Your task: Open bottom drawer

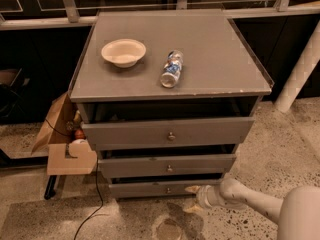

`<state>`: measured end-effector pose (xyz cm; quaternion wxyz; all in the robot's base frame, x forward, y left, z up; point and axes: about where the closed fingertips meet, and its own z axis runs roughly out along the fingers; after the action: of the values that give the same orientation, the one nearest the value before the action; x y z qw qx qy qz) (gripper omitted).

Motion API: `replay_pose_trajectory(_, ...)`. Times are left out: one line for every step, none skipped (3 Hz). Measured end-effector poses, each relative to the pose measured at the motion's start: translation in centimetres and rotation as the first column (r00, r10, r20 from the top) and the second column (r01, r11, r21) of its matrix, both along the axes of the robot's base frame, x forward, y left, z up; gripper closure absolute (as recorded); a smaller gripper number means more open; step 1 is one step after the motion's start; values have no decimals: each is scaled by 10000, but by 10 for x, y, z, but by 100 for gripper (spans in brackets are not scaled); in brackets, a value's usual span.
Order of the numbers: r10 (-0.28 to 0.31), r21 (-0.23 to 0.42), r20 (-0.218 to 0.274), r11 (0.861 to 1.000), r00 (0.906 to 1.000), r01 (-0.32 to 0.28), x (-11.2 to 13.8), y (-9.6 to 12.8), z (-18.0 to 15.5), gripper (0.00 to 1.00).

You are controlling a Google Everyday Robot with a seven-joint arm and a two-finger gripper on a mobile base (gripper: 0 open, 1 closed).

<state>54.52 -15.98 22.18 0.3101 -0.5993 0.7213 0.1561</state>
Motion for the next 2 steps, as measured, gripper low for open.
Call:
replay_pose_trajectory(0, 0, 0, 10000, 10000, 0, 0, 0, 0, 0)
replay_pose_trajectory(-147, 208, 258, 9997, 9996, 141, 6, 5, -9, 0)
